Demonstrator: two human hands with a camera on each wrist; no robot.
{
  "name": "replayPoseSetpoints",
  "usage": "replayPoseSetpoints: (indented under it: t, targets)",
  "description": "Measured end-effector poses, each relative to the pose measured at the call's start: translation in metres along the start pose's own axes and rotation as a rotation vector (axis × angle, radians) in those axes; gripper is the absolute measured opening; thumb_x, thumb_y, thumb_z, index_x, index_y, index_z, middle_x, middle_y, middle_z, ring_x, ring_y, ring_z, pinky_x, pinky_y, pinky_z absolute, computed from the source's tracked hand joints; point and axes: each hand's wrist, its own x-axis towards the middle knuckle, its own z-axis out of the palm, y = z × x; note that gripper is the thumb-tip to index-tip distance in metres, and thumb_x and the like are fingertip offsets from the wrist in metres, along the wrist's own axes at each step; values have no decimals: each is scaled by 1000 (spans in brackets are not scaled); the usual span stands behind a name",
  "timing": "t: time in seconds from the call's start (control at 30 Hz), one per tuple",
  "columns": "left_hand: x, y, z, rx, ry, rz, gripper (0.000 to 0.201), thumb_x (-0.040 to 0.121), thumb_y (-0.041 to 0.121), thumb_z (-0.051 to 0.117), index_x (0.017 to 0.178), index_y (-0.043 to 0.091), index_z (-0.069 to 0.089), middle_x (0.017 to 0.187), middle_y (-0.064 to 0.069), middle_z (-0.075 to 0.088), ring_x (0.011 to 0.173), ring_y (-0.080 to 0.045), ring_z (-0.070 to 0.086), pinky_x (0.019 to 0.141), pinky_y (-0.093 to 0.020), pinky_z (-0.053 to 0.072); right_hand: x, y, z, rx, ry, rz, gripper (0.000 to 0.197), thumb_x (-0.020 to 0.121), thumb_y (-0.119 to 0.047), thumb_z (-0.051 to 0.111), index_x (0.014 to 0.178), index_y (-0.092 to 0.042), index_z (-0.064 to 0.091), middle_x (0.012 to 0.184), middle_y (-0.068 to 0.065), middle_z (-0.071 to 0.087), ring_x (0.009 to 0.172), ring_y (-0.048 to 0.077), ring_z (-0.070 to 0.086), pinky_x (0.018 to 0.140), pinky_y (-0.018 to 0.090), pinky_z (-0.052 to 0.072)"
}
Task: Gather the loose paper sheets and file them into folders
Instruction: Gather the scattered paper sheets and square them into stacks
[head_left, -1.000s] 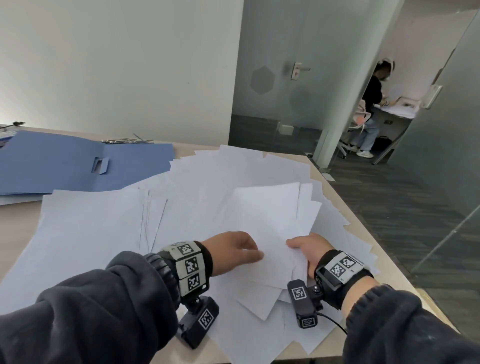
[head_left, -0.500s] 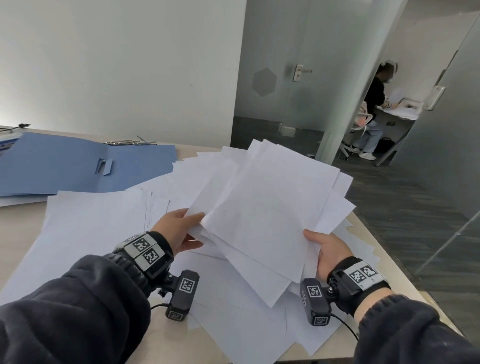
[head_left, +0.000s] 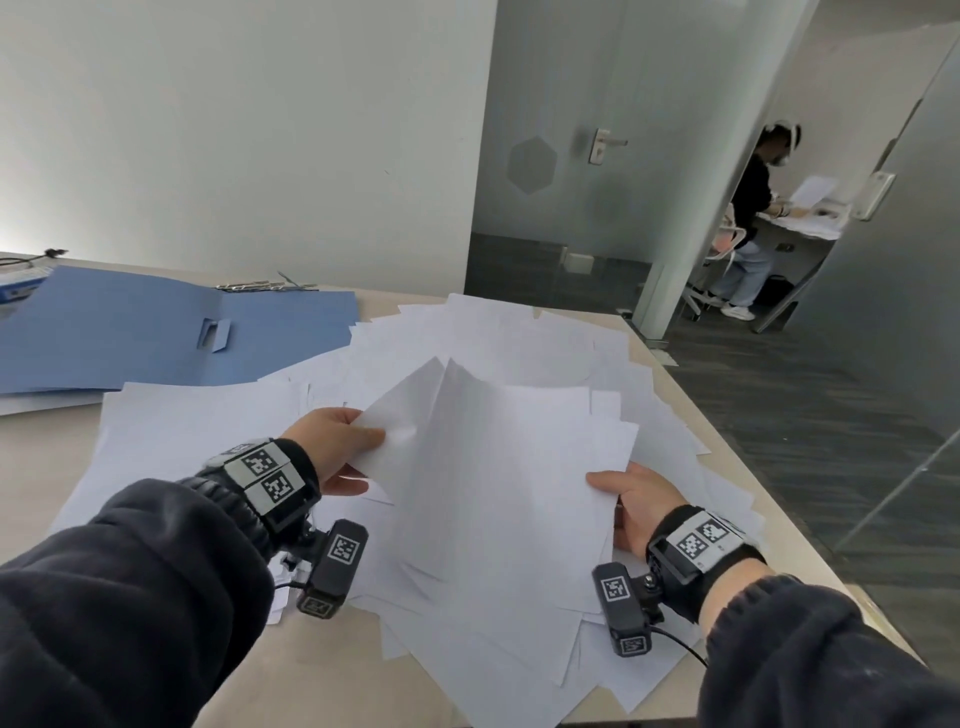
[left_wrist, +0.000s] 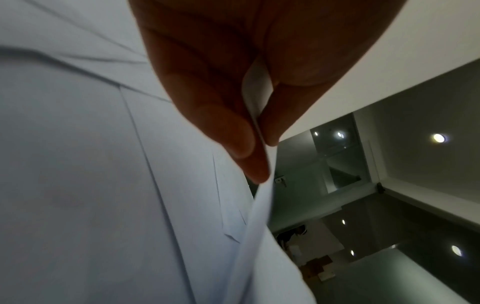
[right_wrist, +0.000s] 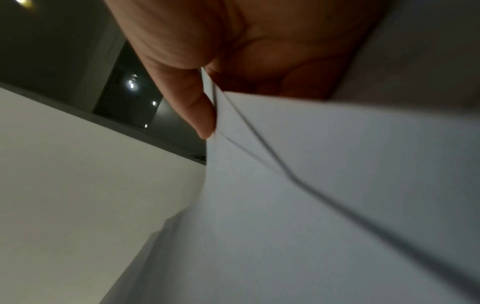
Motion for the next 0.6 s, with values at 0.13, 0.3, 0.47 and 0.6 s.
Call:
replayPoseSetpoints:
  t: [0.13, 0.3, 0.47, 0.6]
  targets:
    - [-6, -6, 13, -419, -55, -15, 24, 93, 28, 67, 112, 12, 65, 96, -8, 75, 80, -28, 72, 68, -37, 62, 3, 2, 14, -26, 15, 26, 26, 94, 7, 57, 118, 0, 65, 111, 25, 71, 85, 38, 69, 66, 43, 58]
    - [-22, -15, 30, -350, -148, -98, 20, 97, 22, 62, 112, 9, 66, 102, -12, 73, 79, -30, 71, 65, -39, 61, 7, 4, 15, 71, 44, 9, 26, 94, 7, 54, 116, -3, 65, 112, 24, 70, 89, 38, 68, 76, 48, 57]
    - [-22, -14, 36, -157, -85, -93, 13, 97, 17, 60, 103, 6, 65, 100, -18, 64, 80, -30, 65, 62, -41, 61, 5, 3, 18, -30, 11, -19, 22, 95, 2, 59, 114, -5, 66, 108, 21, 72, 100, 42, 68, 87, 57, 55]
    - [-23, -4, 30, -204, -97, -98, 12, 96, 15, 62, 100, 4, 65, 88, -15, 66, 78, -33, 66, 58, -47, 61, 8, 2, 17, -168, 65, -88, 19, 90, 4, 65, 106, -5, 70, 107, 20, 73, 100, 42, 69, 94, 61, 52]
